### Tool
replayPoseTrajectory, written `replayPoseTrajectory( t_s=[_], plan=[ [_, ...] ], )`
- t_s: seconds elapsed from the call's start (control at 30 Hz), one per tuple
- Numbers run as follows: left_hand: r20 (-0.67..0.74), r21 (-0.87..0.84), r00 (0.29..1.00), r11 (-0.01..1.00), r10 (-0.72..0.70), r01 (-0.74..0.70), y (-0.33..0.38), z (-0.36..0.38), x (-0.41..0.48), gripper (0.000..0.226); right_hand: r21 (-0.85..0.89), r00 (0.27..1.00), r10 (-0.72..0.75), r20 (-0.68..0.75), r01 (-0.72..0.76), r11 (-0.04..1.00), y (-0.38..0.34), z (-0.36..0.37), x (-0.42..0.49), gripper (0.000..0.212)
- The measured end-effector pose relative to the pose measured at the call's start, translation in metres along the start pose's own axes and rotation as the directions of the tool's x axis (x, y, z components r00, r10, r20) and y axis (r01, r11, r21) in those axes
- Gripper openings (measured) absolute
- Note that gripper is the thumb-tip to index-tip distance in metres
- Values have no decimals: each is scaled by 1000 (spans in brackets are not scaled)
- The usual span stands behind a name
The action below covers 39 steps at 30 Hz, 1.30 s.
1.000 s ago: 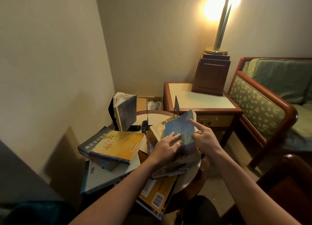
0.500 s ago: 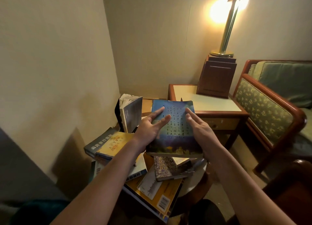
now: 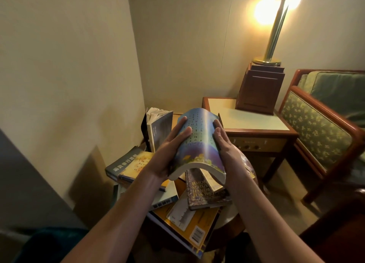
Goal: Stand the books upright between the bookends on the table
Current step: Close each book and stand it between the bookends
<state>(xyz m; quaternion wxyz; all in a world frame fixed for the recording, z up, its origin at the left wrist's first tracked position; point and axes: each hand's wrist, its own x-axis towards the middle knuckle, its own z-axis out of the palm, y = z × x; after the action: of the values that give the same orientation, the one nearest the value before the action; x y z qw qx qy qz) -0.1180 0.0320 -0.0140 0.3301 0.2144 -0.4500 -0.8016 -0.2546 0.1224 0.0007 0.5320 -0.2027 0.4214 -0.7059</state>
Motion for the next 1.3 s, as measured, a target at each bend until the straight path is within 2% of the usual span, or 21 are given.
replayPoseTrajectory(
  t_s=[0.1, 0.23, 0.3, 0.37, 0.43, 0.5, 0.63, 0.7, 0.83, 0.93, 1.0, 1.03, 1.13, 1.2, 1.3],
  plan=[
    [-3, 69, 1000, 998, -8, 8, 9, -12, -6, 53, -131, 999, -43, -11, 41, 991, -1, 2, 5, 38],
    [37, 211, 995, 974, -90, 80, 7, -20, -20, 57, -298, 992, -90, -89, 60, 953, -14, -2, 14, 36],
    [67, 192, 993, 978, -97, 82, 1, -19, -24, 56, -224, 996, -34, -86, 14, 974, -13, -5, 17, 36],
    [87, 144, 993, 988, -76, 63, -2, -19, -26, 57, -86, 999, 47, -18, -49, 995, -7, -5, 17, 39],
    [84, 136, 995, 990, -51, 40, 0, -24, -25, 60, -14, 998, 59, 8, -59, 998, -3, -5, 16, 42],
    [45, 160, 998, 986, -42, 34, 4, -28, -22, 61, -43, 998, 65, 8, -65, 997, -2, -4, 14, 44],
    [-161, 281, 985, 959, 64, -17, 10, -34, -9, 69, -271, 997, 51, 58, -34, 962, 1, -3, 11, 49],
    [-204, 258, 975, 966, 89, -35, 7, -37, -6, 71, -243, 995, 61, 76, -41, 969, 6, -2, 11, 49],
    [-212, -10, 975, 998, 64, -67, -4, -30, -2, 66, -102, 997, 56, 50, -51, 994, 20, 8, 13, 44],
    [-222, 84, 974, 996, 54, -36, -6, -32, -3, 71, -74, 994, 63, 93, -56, 996, 21, -1, 17, 45],
    [-239, 225, 969, 974, 55, 1, 0, -38, -6, 81, -189, 988, 53, 147, -25, 982, 17, -15, 19, 50],
    [-241, 241, 968, 971, 68, -8, 5, -42, -6, 83, -283, 984, 41, 171, 10, 959, 15, -22, 19, 52],
    [-219, 240, 972, 970, 89, -35, 29, -52, -6, 59, -541, 965, 28, 261, 122, 832, 10, -38, 20, 52],
    [-171, 320, 985, 947, 24, 33, 45, -58, -6, 47, -632, 943, 72, 326, 161, 758, 6, -43, 23, 54],
    [-99, 468, 990, 873, -103, 137, 62, -68, -4, 46, -753, 934, 104, 340, 205, 625, 3, -47, 28, 61]
  ],
)
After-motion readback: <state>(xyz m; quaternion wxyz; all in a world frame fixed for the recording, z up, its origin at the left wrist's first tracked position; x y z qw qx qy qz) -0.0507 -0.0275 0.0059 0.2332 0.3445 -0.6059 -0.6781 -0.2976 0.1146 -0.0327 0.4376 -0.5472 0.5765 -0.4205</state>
